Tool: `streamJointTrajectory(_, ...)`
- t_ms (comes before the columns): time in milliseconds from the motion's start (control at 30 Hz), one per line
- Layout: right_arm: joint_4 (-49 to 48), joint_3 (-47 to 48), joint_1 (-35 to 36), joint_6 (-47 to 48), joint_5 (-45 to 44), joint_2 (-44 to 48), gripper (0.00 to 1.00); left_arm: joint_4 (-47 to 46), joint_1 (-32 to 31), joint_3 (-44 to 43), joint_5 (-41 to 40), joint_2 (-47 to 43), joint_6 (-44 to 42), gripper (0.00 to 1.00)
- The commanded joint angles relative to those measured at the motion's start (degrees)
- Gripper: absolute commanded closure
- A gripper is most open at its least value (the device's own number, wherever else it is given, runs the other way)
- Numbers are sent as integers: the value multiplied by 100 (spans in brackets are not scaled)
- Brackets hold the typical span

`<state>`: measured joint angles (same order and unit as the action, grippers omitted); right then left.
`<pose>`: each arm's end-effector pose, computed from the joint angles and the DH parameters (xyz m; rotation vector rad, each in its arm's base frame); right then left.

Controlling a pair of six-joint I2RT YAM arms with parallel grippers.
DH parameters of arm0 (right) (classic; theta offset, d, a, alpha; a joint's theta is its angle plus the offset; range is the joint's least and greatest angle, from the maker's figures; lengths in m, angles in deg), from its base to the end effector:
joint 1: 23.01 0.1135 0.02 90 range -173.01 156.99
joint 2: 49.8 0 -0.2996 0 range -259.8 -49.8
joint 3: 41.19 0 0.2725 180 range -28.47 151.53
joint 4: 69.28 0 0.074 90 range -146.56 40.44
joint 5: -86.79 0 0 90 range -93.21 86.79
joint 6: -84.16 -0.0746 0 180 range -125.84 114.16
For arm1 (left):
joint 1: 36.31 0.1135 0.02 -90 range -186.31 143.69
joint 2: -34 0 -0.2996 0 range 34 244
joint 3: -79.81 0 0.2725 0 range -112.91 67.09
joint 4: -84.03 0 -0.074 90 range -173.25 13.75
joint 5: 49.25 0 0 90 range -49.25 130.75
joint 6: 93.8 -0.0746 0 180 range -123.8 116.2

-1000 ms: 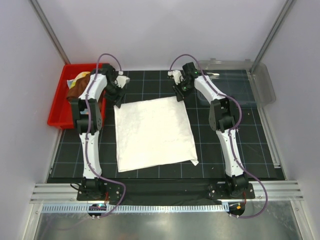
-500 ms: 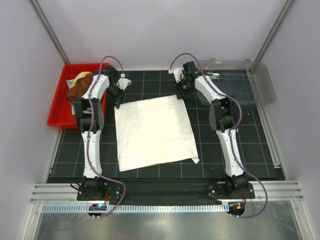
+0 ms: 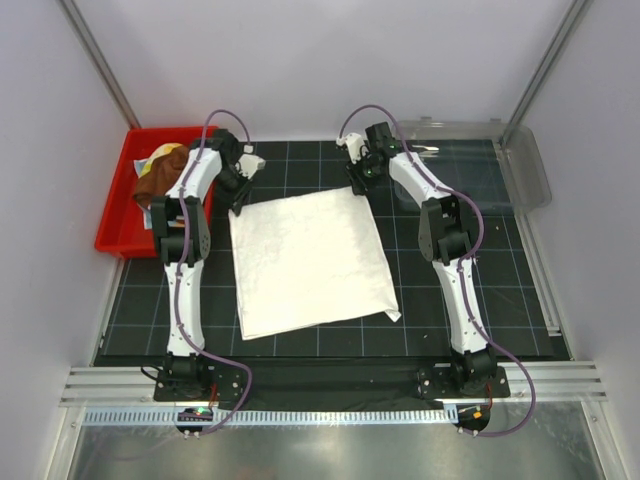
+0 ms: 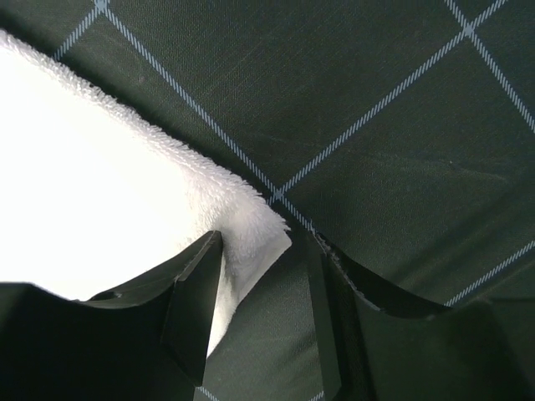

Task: Fold and stack the towels
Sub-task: Fold the towel

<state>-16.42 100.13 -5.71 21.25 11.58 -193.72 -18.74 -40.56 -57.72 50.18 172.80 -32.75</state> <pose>0.5836 0.2017 0.1572 -1.0415 2.2848 0.2579 0.5449 -0.0527 0.1602 0.8533 2.7779 -0.1715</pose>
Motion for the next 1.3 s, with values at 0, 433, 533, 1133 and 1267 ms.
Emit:
streamJointTrajectory(0, -322, 104, -16, -11, 191, 417, 47, -44, -49, -245, -108, 15, -41, 62)
streamJointTrajectory(433, -323, 324, -34, -55, 472, 233, 51, -132, -120, -421, -99, 103, -49, 95)
streamJointTrajectory(533, -331, 333, -34, -37, 534, 189, 53, -123, -146, -509, -108, 138, -58, 97)
streamJointTrajectory(1133, -68, 491, -139, 68, 288, 162, 61, -396, -199, -509, -600, -11, -102, 55)
streamJointTrajectory(1267, 99, 605, -139, 112, 306, 57, 59, -299, -199, -509, -706, 50, -181, 55)
